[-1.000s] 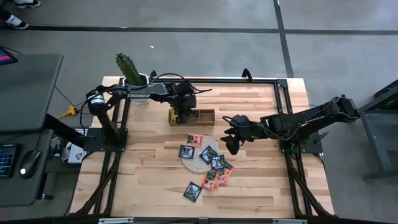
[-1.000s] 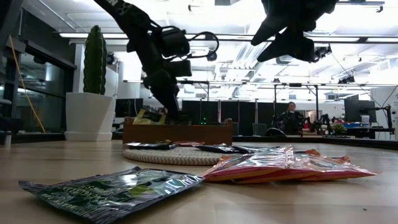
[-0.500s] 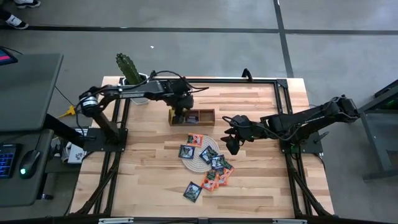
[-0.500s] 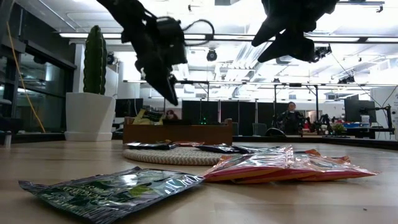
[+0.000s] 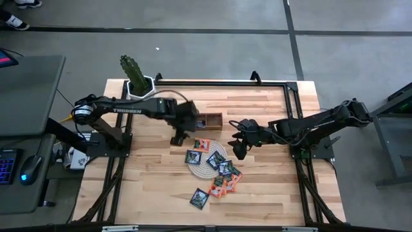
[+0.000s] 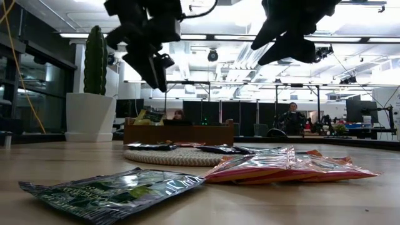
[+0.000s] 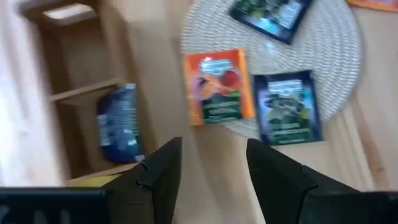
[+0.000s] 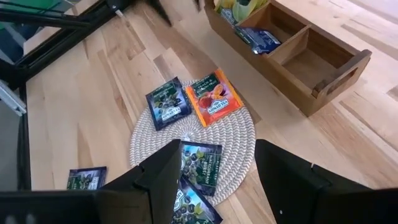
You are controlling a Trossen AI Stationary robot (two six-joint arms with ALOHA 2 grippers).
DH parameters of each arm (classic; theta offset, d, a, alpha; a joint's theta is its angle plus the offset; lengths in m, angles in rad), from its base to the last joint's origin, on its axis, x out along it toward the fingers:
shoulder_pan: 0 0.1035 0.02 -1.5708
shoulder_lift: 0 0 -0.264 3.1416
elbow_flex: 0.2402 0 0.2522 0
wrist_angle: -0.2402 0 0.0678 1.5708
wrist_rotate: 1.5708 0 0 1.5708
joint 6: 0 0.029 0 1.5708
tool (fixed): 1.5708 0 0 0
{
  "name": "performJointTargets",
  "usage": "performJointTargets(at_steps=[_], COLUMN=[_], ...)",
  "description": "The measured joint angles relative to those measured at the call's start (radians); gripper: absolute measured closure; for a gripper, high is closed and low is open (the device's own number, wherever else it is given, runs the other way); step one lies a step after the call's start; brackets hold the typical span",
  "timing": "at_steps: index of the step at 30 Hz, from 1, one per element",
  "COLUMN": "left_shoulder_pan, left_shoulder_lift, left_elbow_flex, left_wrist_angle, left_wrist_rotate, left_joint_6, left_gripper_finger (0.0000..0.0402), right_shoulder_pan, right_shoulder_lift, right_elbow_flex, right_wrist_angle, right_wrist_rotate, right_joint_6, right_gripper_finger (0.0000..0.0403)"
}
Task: Pick & Place Tea
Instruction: Put the purple tea bag into the middle section of the wooden organizer
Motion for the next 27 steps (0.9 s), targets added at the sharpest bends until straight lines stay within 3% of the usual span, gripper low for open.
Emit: performJointTargets(at_steps=[9, 20, 24, 27], left_shoulder_pan=[-0.134, -0.238, -0.264, -0.271], left_shoulder_lift=[-0.027, -0.108, -0.168, -0.217], left_elbow_flex=[-0.215, -0.364, -0.44, -0.519], left_wrist_angle=[0.238, 0.333, 0.359, 0.441], left_wrist_rotate=[0.064, -0.017, -0.047, -0.045], left_joint_6=[-0.223, -0.451, -0.509, -0.564], left_gripper_finger=[0.0253, 0.0293, 0.0293, 0.0293], right_shoulder_pan=[0.0, -0.001, -0.003, -0.012], right_shoulder_lift=[0.102, 0.271, 0.352, 0.409], right_elbow_flex=[0.0, 0.001, 0.001, 0.009], right_wrist_angle=[0.119, 0.432, 0.514, 0.539], right_wrist_rotate=[-0.116, -0.169, -0.192, -0.208], right_joint_6=[0.003, -0.1, -0.13, -0.132], right_gripper_finger=[0.0203, 0.0207, 0.0233, 0.0276])
